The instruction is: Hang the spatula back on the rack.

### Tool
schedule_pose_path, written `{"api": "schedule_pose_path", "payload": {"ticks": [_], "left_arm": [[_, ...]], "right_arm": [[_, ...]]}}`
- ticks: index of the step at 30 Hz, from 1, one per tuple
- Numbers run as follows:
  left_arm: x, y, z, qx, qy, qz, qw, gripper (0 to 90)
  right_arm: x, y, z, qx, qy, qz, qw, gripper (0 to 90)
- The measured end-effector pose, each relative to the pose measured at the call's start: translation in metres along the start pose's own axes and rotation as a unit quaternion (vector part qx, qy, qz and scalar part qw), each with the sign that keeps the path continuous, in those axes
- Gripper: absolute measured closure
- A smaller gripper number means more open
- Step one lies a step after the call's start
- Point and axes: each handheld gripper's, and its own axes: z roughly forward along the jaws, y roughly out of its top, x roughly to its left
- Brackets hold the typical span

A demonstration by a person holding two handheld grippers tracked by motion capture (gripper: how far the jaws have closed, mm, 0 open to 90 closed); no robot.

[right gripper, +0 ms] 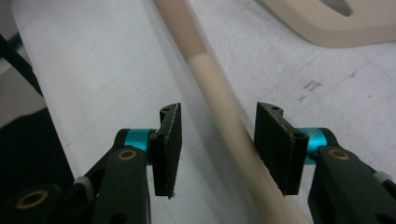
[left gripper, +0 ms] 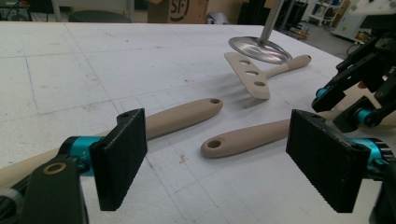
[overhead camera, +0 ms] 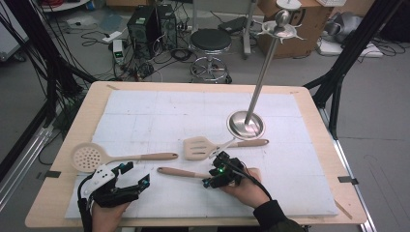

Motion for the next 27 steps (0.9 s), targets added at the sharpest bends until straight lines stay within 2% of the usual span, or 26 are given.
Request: {"api": "schedule_pose_path", "payload": {"ticks": [1,3,6,7,10,11,18,21,25,27], "left_arm": [[0.0,0.0,0.0,-0.001,0.0,-0.001,1.0,21.0],[0.0,0.0,0.0,0.0,-0.001,0.0,1.0,21.1],[0.0,0.0,-0.001,0.0,0.0,-0.001,1.0,21.0],[0.0,0.0,-0.001,0.001,0.0,0.0,1.0,21.0],[0.0,-0.001,-0.002,0.002,0.001,0.0,1.0,21.1],[-0.001,-0.001,-0.003,0.0,0.002,-0.001,1.0,21.1],[-0.002,-0.002,-0.006,0.001,0.004,0.001,1.0,21.1],[-0.001,-0.002,-0.008,0.001,0.006,0.0,1.0,21.1],[0.0,-0.003,-0.009,-0.001,0.007,-0.002,1.0,21.1],[0.001,-0.003,-0.008,0.001,0.006,-0.002,1.0,21.1]], "right_arm": [[0.0,0.0,0.0,0.0,0.0,0.0,1.0,52.5],[0.001,0.0,0.003,0.017,-0.015,-0.007,0.9997,54.5],[0.006,0.001,0.004,0.03,-0.045,-0.039,0.9978,60.6],[0.006,0.001,0.004,0.03,-0.045,-0.039,0.9978,60.6],[0.01,0.006,0.007,0.051,-0.065,-0.067,0.9943,62.8],[0.012,0.011,0.008,0.069,-0.069,-0.075,0.9924,62.9],[0.012,0.018,0.011,0.098,-0.071,-0.072,0.9901,64.3],[0.016,0.025,0.013,0.12,-0.082,-0.076,0.9865,67.1],[0.017,0.022,0.012,0.113,-0.082,-0.087,0.9864,71.4],[0.018,0.02,0.011,0.106,-0.076,-0.091,0.9872,77.3]]}}
